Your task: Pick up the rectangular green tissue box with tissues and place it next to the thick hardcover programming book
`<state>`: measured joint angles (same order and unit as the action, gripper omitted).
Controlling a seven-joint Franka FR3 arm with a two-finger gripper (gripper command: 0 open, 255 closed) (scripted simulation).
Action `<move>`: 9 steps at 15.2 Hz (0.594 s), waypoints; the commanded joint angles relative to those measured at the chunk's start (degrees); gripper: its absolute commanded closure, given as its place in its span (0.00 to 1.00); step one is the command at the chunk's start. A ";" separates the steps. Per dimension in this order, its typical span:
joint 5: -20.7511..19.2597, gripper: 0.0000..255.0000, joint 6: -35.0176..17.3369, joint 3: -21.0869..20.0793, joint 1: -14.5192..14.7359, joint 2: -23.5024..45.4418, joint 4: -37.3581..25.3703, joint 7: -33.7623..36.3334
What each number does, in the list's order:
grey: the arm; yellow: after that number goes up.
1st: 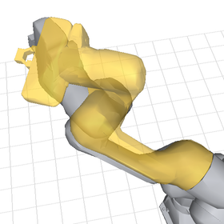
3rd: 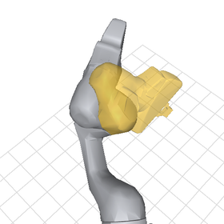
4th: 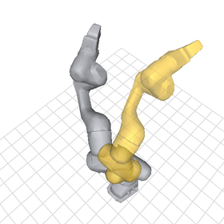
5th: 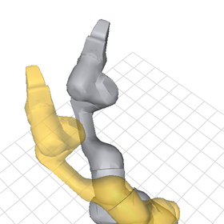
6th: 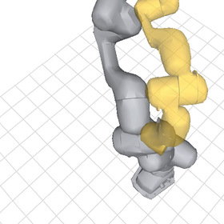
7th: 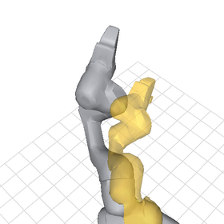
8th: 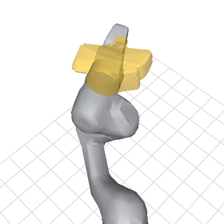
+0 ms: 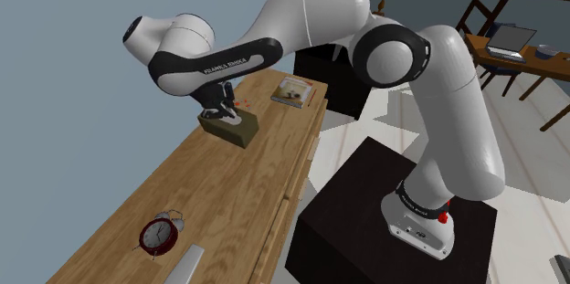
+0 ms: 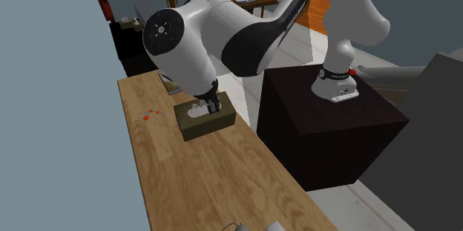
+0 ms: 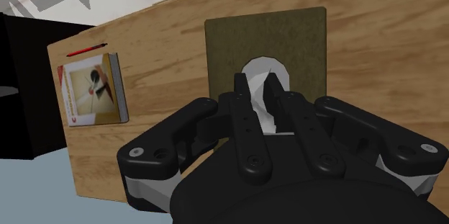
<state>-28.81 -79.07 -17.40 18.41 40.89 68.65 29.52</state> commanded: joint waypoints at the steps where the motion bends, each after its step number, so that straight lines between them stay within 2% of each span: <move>1: 0.05 1.00 1.23 -0.02 0.13 -0.41 -0.91 -0.46; 5: 0.07 1.00 3.24 -0.02 0.42 -0.82 -2.71 -1.23; 9: -0.15 1.00 -1.46 0.54 -4.44 -6.21 6.17 -3.91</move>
<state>-28.83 -79.48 -17.07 15.15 35.74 73.09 26.48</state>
